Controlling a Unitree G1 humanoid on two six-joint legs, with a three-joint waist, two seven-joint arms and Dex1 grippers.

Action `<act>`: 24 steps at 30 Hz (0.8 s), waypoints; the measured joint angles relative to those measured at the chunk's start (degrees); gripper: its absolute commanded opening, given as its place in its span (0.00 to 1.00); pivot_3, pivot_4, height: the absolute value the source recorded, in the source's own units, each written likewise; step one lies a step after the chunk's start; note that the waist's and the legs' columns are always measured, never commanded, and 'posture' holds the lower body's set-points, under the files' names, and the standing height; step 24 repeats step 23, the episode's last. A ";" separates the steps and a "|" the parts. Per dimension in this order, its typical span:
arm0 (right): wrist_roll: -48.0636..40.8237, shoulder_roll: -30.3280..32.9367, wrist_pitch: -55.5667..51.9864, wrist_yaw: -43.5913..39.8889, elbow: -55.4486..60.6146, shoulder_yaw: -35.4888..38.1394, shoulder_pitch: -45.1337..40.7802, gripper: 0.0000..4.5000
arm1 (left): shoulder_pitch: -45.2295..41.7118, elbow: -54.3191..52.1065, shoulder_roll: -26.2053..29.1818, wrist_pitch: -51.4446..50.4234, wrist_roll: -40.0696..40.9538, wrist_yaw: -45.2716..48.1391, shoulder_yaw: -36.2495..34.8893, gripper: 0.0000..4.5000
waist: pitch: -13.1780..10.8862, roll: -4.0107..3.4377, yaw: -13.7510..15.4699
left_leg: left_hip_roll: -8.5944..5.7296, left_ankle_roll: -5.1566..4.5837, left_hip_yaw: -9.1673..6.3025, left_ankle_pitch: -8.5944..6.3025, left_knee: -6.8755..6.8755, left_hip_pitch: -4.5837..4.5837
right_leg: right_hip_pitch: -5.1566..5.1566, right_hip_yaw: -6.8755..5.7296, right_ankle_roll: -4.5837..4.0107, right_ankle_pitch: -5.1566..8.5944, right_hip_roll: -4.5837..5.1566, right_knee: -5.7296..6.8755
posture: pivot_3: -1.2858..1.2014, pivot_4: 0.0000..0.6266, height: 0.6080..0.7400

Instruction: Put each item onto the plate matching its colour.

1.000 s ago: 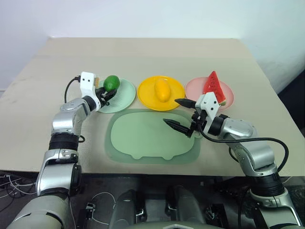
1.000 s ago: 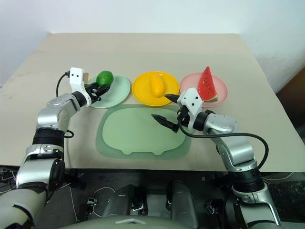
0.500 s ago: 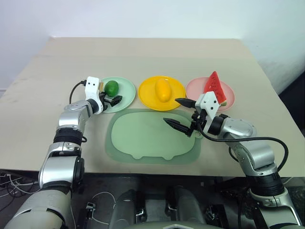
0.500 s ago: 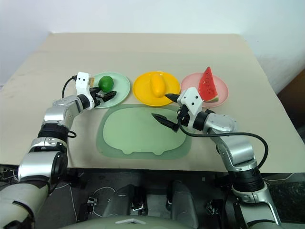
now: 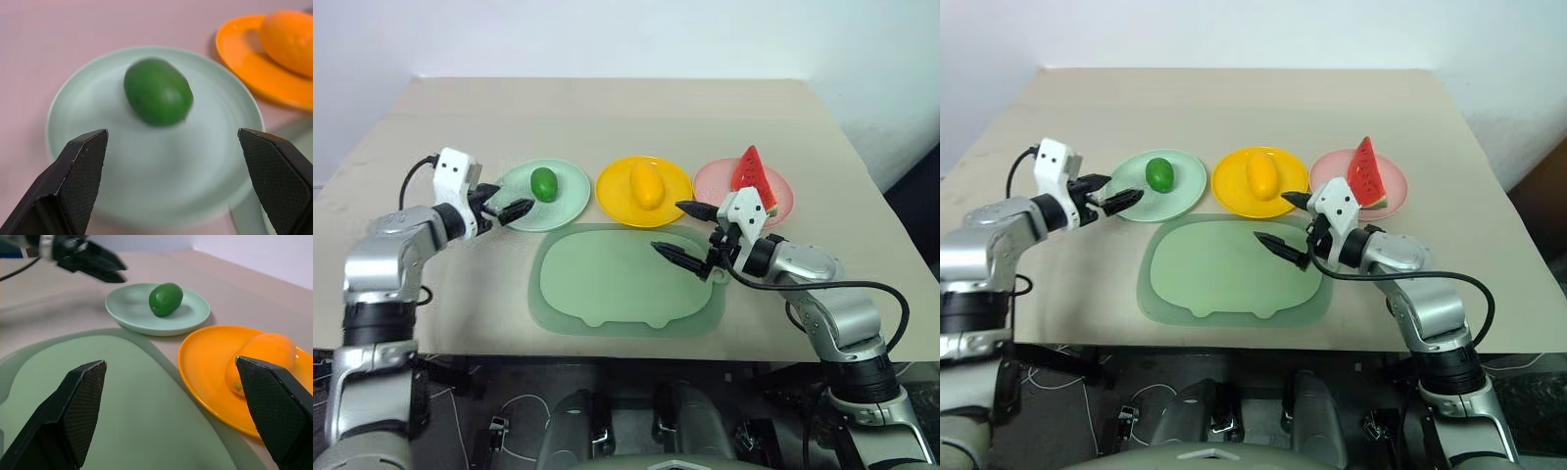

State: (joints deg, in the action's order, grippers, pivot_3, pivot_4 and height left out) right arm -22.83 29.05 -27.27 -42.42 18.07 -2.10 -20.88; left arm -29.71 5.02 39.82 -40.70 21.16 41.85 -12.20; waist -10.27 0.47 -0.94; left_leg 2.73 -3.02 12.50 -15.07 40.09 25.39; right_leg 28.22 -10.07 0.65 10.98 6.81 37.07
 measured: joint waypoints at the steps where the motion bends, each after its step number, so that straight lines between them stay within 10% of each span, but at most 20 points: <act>1: -0.30 0.00 -0.06 -0.01 0.25 0.34 0.05 1.00 | 1.75 -1.22 0.05 0.48 1.06 1.00 -1.01 0.99 | 0.00 0.00 0.13 | -0.01 0.00 0.00 0.00 0.01 0.00 | 0.00 0.00 0.00 0.00 0.01 -0.02 | 0.52 0.24 0.67; 24: -8.44 0.25 -2.39 -1.84 2.00 3.29 5.01 1.00 | 23.46 -2.93 -7.28 36.16 5.24 12.85 -8.17 0.99 | 0.00 0.01 0.34 | 0.00 -0.07 -0.03 -0.06 -0.02 0.02 | -0.04 0.00 -0.14 0.16 0.04 -0.25 | 0.52 0.24 0.67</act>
